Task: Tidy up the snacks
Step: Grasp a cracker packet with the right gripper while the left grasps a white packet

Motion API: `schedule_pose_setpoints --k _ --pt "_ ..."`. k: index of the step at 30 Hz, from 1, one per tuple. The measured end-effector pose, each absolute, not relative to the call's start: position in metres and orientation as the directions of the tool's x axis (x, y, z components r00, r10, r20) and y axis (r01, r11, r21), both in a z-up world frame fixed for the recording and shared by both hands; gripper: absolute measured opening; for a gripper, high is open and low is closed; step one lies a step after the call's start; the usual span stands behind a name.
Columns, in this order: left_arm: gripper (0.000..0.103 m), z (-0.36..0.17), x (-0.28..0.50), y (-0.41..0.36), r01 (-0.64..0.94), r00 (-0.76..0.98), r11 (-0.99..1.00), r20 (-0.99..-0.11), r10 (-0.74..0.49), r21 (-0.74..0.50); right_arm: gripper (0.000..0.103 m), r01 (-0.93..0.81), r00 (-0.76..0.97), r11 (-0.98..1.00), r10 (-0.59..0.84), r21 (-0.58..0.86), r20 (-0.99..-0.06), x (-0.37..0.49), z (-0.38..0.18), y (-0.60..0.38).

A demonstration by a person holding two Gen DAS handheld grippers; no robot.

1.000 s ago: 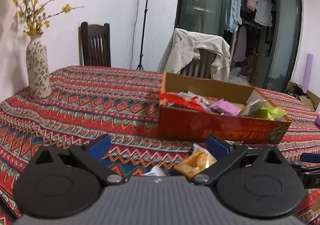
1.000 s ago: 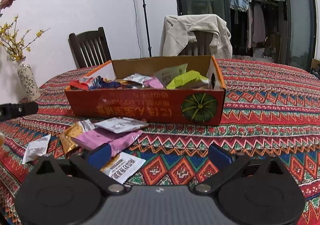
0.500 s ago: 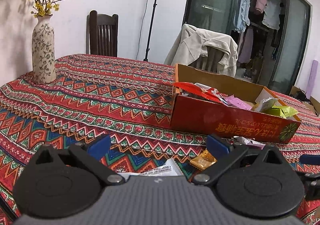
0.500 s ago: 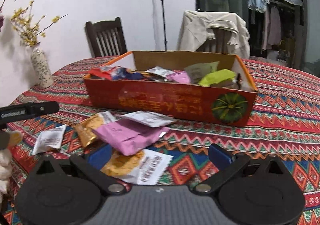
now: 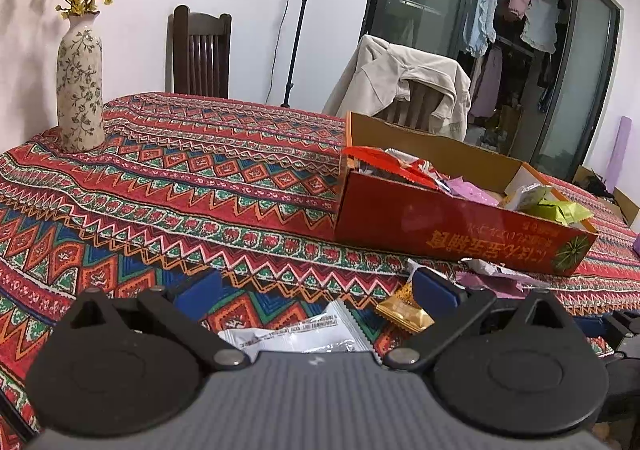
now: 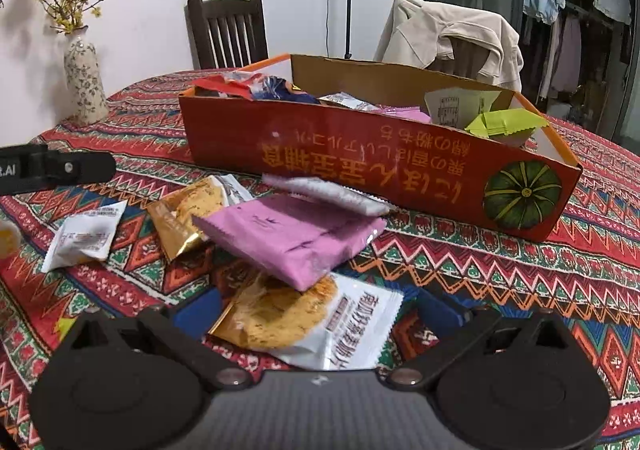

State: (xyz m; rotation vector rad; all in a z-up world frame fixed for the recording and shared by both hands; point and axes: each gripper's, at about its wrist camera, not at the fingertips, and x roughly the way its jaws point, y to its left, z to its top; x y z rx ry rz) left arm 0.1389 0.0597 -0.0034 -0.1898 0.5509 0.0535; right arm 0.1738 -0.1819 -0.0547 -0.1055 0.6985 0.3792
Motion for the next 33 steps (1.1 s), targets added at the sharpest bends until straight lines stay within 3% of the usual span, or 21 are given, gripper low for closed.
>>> schedule_pose_setpoints --k 9,14,22,26,33 --pt "0.103 -0.005 0.139 0.059 -0.108 0.846 0.981 -0.532 0.004 -0.163 0.102 -0.394 0.691 0.918 0.327 0.042 -0.644 0.174 -0.055 -0.185" --pt "0.103 -0.007 0.140 0.062 -0.113 0.841 0.978 -0.541 0.000 -0.175 0.081 -0.400 0.705 0.915 0.337 0.042 -0.624 0.166 -0.052 -0.188" --pt "0.103 -0.008 0.141 0.066 -0.125 0.835 0.973 -0.551 -0.001 -0.191 0.061 -0.378 0.723 0.925 0.327 0.049 -0.608 0.159 -0.050 -0.197" --pt "0.103 -0.009 0.143 0.067 -0.130 0.832 0.972 -0.555 0.001 -0.194 0.054 -0.352 0.745 0.935 0.308 0.044 -0.592 0.154 -0.048 -0.204" --pt "0.103 -0.008 0.143 0.067 -0.144 0.828 0.972 -0.561 0.016 -0.185 0.052 -0.286 0.793 0.955 0.279 0.073 -0.541 0.151 -0.041 -0.223"
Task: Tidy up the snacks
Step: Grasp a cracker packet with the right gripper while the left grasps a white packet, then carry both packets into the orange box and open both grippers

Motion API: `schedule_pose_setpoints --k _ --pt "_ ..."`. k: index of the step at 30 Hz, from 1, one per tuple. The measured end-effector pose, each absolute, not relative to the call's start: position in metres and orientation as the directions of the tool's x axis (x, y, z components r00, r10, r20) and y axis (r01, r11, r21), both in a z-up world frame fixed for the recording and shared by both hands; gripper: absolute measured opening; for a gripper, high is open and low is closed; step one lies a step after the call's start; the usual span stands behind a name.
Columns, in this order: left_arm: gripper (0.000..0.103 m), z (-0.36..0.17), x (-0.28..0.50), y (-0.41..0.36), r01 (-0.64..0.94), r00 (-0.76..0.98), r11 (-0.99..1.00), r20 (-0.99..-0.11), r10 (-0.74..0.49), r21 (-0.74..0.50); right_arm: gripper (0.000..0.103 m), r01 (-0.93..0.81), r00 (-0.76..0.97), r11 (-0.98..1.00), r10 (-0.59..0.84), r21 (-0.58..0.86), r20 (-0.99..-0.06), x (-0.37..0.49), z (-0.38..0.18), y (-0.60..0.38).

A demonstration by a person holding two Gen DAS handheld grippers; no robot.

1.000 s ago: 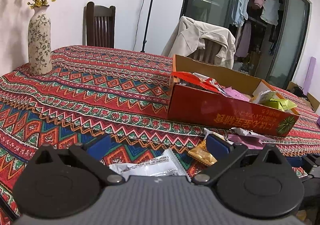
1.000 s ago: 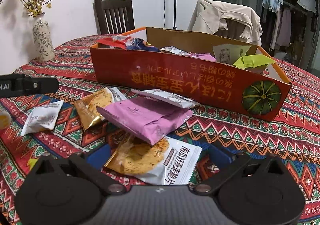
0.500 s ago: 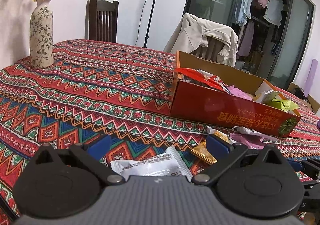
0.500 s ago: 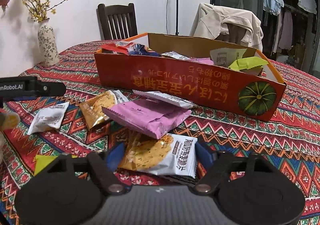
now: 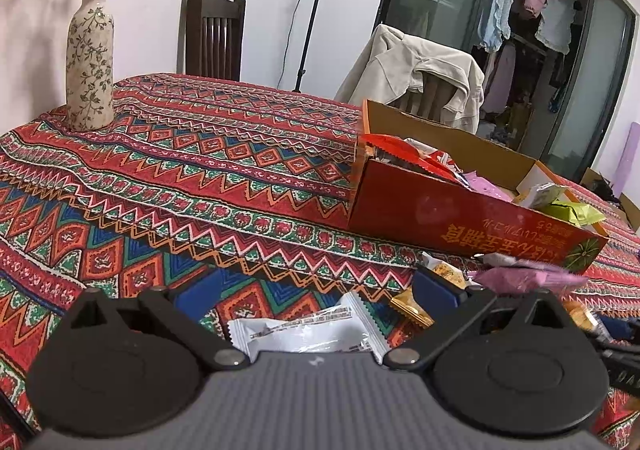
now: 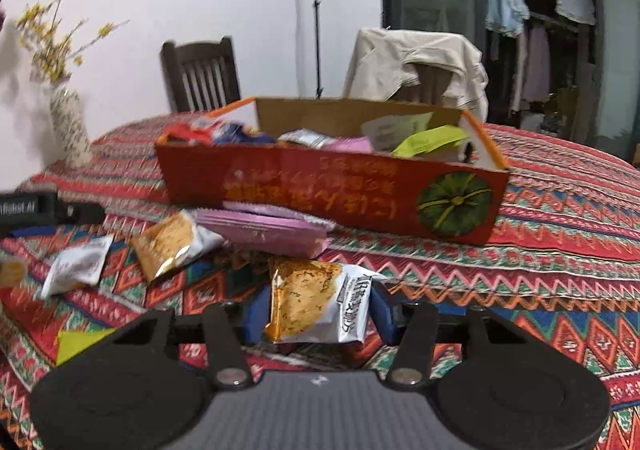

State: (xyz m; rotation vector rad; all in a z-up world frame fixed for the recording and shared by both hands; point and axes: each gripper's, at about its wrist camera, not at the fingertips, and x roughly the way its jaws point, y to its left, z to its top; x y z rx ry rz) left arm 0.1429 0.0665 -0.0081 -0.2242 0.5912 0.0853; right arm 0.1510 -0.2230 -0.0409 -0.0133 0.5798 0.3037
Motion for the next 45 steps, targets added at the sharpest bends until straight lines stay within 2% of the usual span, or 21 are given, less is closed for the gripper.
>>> schedule_pose_setpoints --k 8,15,21,25,38,40,42,43,45 --pt "0.103 -0.002 0.136 0.064 -0.167 0.813 0.979 -0.579 0.068 -0.119 0.052 -0.237 0.842 0.964 0.266 0.121 -0.469 0.147 -0.033 -0.242" --pt "0.103 -0.010 0.139 0.057 -0.168 0.763 0.984 -0.640 0.089 -0.064 0.052 -0.235 0.862 0.960 0.278 0.152 -0.424 0.141 -0.028 -0.249" --pt "0.103 -0.015 0.152 0.045 -0.202 0.718 0.979 -0.685 0.118 -0.042 0.052 -0.252 0.859 0.956 0.293 0.151 -0.421 0.138 -0.030 -0.246" --pt "0.103 -0.027 0.160 0.041 -0.243 0.676 0.970 -0.714 0.182 0.016 0.052 -0.261 0.859 0.954 0.300 0.148 -0.415 0.137 -0.029 -0.244" --pt "0.103 -0.028 0.142 0.044 -0.236 0.696 0.972 -0.696 0.177 0.011 0.053 -0.283 0.854 0.948 0.318 0.145 -0.412 0.134 -0.029 -0.242" --pt "0.099 -0.028 0.140 0.043 -0.235 0.702 0.972 -0.690 0.176 0.009 0.053 -0.284 0.854 0.948 0.318 0.144 -0.411 0.134 -0.029 -0.241" --pt "0.084 -0.025 0.136 0.043 -0.234 0.714 0.972 -0.678 0.175 0.004 0.053 -0.284 0.854 0.948 0.318 0.144 -0.412 0.134 -0.029 -0.241" --pt "0.082 -0.024 0.134 0.044 -0.233 0.718 0.972 -0.675 0.169 -0.004 0.053 -0.284 0.854 0.948 0.318 0.143 -0.412 0.134 -0.029 -0.241" --pt "0.069 -0.022 0.130 0.047 -0.223 0.735 0.974 -0.663 0.142 -0.038 0.053 -0.286 0.852 0.948 0.319 0.142 -0.415 0.134 -0.029 -0.241"
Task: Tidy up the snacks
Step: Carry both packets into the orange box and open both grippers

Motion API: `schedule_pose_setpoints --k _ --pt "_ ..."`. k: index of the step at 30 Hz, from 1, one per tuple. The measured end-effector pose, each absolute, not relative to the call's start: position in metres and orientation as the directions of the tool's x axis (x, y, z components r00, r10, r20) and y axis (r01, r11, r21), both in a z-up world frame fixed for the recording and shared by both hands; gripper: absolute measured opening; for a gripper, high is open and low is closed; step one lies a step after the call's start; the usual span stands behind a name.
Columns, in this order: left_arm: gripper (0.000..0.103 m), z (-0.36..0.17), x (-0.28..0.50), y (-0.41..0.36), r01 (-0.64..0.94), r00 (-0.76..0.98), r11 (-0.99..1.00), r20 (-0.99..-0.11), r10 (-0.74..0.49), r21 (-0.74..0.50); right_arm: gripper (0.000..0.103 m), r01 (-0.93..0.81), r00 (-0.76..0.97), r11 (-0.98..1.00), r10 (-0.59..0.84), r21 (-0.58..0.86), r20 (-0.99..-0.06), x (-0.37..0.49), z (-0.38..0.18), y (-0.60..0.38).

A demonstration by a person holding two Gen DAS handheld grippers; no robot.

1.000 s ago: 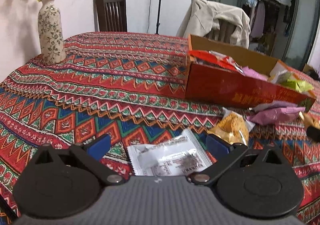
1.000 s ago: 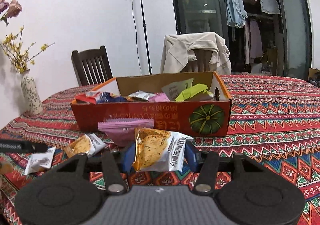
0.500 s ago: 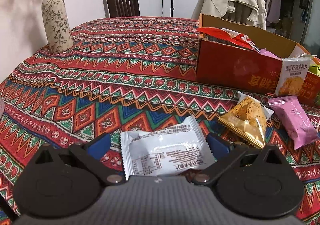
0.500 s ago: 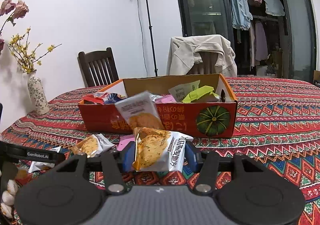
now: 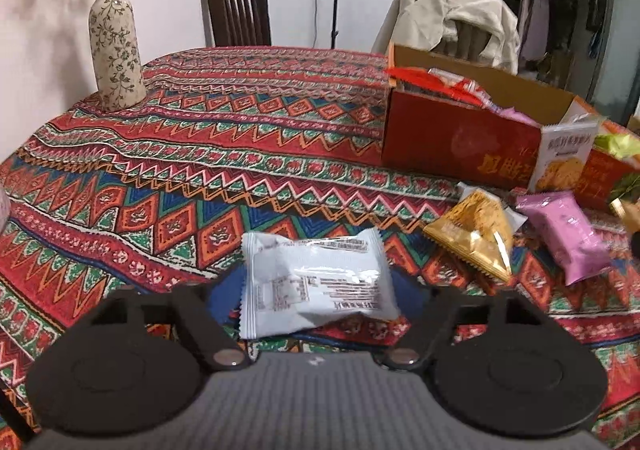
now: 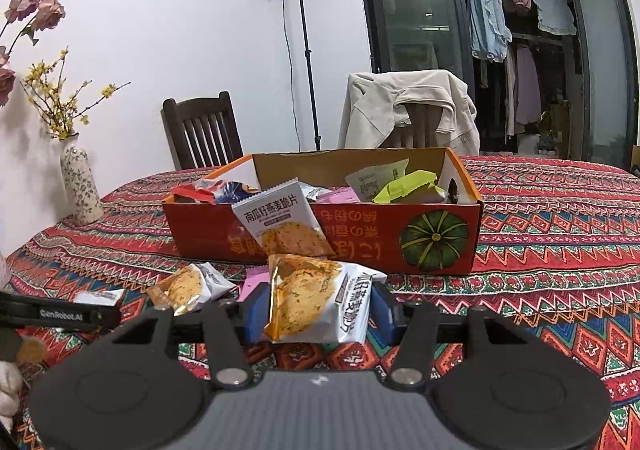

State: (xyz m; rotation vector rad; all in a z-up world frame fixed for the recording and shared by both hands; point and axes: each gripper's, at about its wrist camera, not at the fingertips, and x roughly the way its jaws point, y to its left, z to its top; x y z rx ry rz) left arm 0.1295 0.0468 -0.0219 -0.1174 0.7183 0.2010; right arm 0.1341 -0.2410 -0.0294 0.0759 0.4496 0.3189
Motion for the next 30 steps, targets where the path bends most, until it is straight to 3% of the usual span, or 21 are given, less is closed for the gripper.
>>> schedule_pose_setpoints --k 6,20,30 --pt "0.055 -0.017 0.125 0.049 -0.183 0.762 0.980 -0.642 0.088 -0.082 0.053 -0.287 0.849 0.950 0.313 0.126 -0.425 0.135 -0.030 -0.237" --pt "0.055 0.042 0.133 0.024 -0.036 0.879 0.996 -0.476 -0.008 -0.082 0.053 -0.304 0.883 0.952 0.293 0.029 -0.367 0.131 0.006 -0.232" --pt "0.055 0.082 0.186 -0.006 0.014 0.907 0.996 -0.418 -0.048 -0.083 0.053 -0.277 0.916 0.961 0.262 -0.007 -0.303 0.168 0.048 -0.234"
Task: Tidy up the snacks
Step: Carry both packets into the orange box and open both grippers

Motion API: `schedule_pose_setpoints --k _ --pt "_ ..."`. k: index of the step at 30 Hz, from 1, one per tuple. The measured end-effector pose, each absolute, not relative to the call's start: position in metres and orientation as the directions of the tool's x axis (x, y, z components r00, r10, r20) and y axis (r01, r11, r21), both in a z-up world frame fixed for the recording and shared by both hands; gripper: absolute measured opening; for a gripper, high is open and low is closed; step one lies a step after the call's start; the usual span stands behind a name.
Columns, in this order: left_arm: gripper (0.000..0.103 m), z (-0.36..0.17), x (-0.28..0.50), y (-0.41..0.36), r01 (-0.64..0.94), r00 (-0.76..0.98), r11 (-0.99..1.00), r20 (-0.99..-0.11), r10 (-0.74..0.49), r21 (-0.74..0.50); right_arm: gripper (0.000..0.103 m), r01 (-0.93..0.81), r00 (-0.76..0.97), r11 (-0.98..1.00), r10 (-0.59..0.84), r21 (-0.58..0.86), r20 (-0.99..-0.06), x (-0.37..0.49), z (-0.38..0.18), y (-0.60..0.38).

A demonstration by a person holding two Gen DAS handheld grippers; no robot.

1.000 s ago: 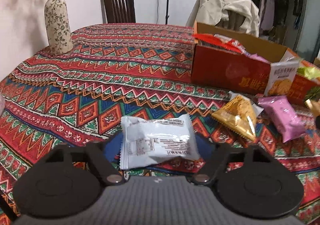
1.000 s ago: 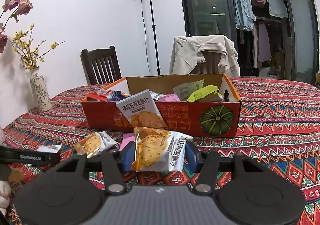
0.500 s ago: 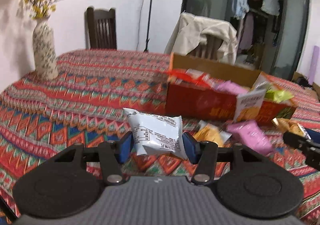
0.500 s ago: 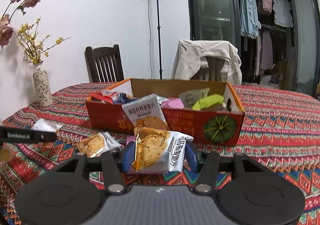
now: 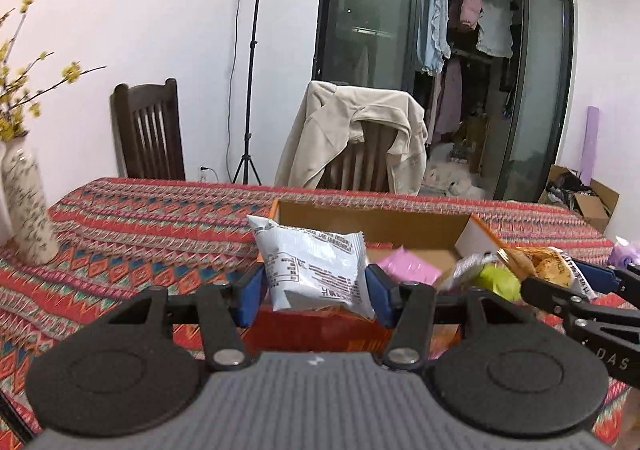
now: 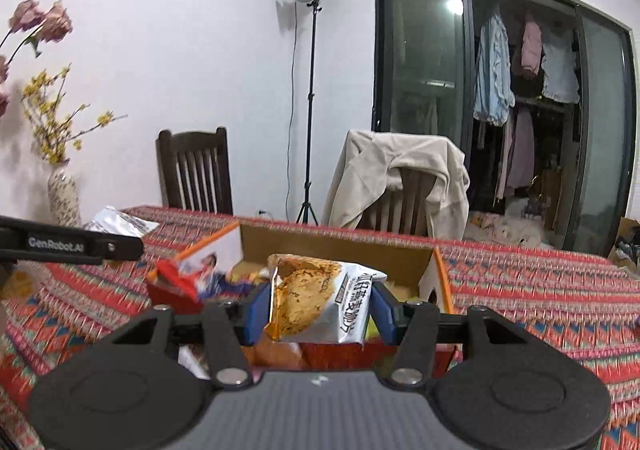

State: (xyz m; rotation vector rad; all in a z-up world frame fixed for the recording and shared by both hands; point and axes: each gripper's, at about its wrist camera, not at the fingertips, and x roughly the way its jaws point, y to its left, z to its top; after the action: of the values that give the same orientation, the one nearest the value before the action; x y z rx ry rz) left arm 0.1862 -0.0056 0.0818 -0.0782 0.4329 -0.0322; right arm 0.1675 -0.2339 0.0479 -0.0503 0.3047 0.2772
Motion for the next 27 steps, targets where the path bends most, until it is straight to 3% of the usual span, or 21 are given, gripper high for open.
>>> schedule_pose_setpoints --k 11,18,24,25,27 --pt "0.055 0.088 0.246 -0.025 -0.002 0.927 0.993 -0.372 -0.042 -0.116 0.053 -0.200 0.943 0.978 0.207 0.053 -0.259 0.238 0.064 -0.232" --pt "0.055 0.064 0.276 -0.031 -0.029 0.932 0.994 -0.363 -0.010 -0.101 0.053 -0.164 0.944 0.984 0.179 0.075 -0.277 0.269 0.039 -0.240" --pt "0.055 0.041 0.289 -0.022 -0.027 0.914 0.995 -0.404 -0.016 -0.099 0.053 -0.182 0.927 0.977 0.209 0.113 -0.312 0.281 0.019 -0.248" --pt "0.056 0.040 0.289 -0.020 -0.026 0.914 0.994 -0.406 -0.020 -0.106 0.055 -0.188 0.922 0.975 0.216 0.117 -0.321 0.284 0.017 -0.248" --pt "0.073 0.039 0.287 -0.017 -0.031 0.916 0.992 -0.401 -0.020 -0.121 0.062 -0.193 0.913 0.974 0.223 0.119 -0.342 0.286 0.011 -0.247"
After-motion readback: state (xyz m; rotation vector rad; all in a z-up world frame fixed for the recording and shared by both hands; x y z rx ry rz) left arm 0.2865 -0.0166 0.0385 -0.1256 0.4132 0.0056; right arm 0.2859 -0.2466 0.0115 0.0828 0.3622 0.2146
